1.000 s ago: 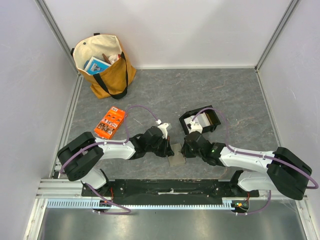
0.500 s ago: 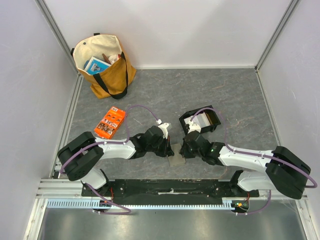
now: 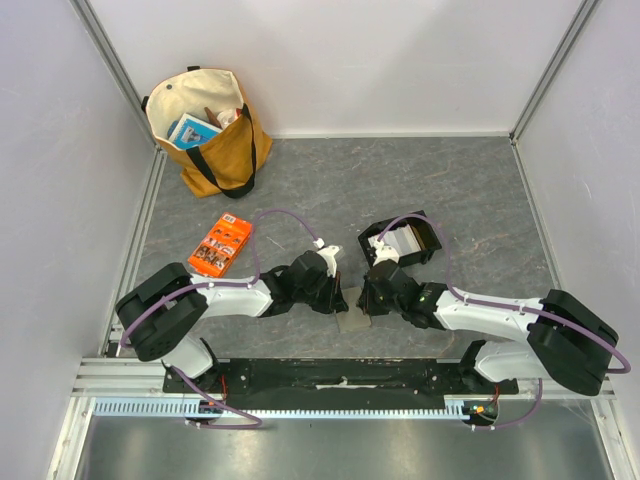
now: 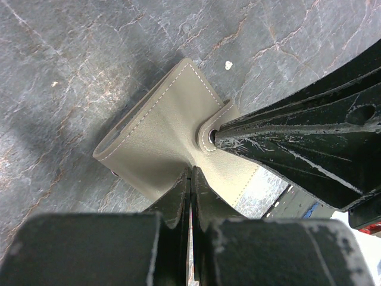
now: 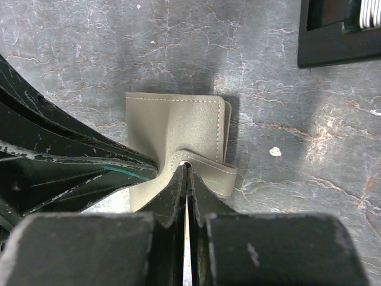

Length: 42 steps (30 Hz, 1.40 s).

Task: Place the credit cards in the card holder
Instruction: Close the card holder at the center of the board.

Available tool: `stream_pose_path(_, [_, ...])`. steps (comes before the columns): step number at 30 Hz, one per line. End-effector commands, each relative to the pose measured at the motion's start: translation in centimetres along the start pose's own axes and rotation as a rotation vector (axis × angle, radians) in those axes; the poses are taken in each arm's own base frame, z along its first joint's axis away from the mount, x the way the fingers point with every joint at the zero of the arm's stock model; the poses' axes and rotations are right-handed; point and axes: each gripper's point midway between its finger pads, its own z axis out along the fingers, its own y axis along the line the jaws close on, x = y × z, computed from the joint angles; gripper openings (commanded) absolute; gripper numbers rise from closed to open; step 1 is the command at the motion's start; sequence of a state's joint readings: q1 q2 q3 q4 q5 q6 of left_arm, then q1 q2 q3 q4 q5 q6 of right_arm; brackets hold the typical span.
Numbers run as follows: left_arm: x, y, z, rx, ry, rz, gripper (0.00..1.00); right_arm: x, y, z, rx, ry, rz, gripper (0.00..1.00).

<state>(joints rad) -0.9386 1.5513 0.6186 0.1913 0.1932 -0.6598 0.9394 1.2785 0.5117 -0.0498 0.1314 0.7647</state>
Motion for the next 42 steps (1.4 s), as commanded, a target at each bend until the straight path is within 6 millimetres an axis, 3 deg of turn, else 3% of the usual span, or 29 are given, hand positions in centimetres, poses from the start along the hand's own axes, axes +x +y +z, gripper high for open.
stream_pose_path(1, [3.4, 2.6, 0.0, -0.091, 0.121, 0.03, 0.02, 0.7, 0.4, 0.0, -0.021, 0.047, -0.022, 0.04])
stream_pose_path(20, [3.3, 2.7, 0.1, -0.103, 0.119, 0.028, 0.02, 2.6, -0.9, -0.3, 0.0, 0.102, -0.03, 0.04])
stream_pose_path(30, [3.5, 3.0, -0.1, -0.109, 0.121, 0.028, 0.02, -2.7, -0.7, -3.0, 0.042, -0.111, -0.002, 0.06])
stream_pose_path(36, [3.5, 2.9, -0.1, -0.107, 0.119, 0.03, 0.02, -2.8, -1.8, -2.1, 0.105, -0.108, -0.004, 0.06])
stream_pose_path(42, [3.5, 2.9, -0.1, -0.106, 0.121, 0.031, 0.02, -3.1, -0.9, -1.1, 0.077, -0.106, -0.02, 0.06])
